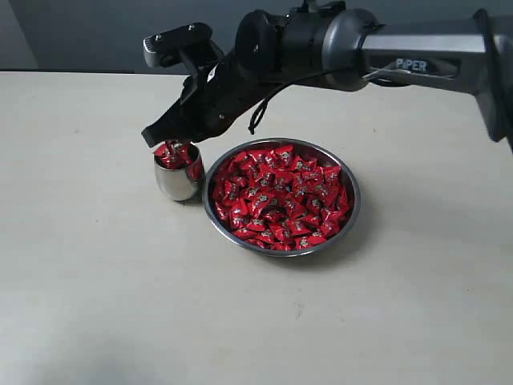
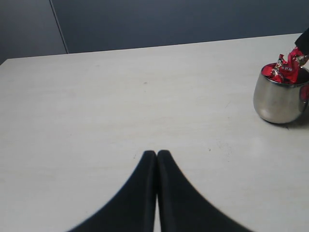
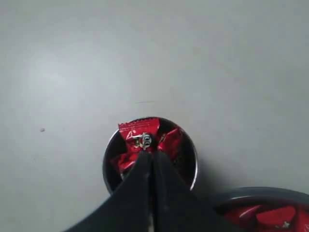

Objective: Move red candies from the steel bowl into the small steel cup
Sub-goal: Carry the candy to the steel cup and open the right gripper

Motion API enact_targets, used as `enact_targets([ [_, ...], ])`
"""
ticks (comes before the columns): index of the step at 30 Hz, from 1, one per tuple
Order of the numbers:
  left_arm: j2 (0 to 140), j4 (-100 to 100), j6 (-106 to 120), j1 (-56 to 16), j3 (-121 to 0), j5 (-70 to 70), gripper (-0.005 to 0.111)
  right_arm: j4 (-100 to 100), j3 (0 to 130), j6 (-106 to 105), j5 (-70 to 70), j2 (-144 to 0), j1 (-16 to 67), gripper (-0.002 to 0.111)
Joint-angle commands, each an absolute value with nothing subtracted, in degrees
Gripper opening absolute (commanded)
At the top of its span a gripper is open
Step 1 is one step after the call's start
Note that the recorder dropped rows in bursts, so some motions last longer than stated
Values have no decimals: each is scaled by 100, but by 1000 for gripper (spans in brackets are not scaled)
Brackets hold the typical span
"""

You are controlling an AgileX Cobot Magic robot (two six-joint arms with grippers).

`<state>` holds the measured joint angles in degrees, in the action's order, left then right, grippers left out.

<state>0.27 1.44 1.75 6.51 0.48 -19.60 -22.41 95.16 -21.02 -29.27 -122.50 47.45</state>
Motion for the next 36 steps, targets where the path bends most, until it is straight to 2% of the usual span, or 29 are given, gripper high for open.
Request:
enact_targets([
  [1, 0, 155, 168, 620, 0, -1932, 0, -2258, 9758, -2141, -2977, -12548, 4742, -1],
  [17, 0, 155, 168, 620, 0, -1932, 0, -2119, 9808, -2141, -3097, -12768, 4742, 0],
  [20, 0, 155, 168, 620, 0, -1932, 0, -2102, 9833, -2141, -3119, -12743, 4742, 14],
  [22, 0, 155, 168, 620, 0, -1932, 0, -2103, 9874, -2130, -3190, -12718, 4742, 26],
  [25, 0, 155, 168, 620, 0, -1932, 0, -2103, 9978, -2130, -3313, -12695, 4742, 35],
  [29, 0, 155, 168, 620, 0, -1932, 0, -2103, 10155, -2119, -3498, -12646, 4742, 33],
  [36, 0, 155, 168, 620, 0, -1932, 0, -2103, 10248, -2077, -3949, -12172, 4742, 24],
])
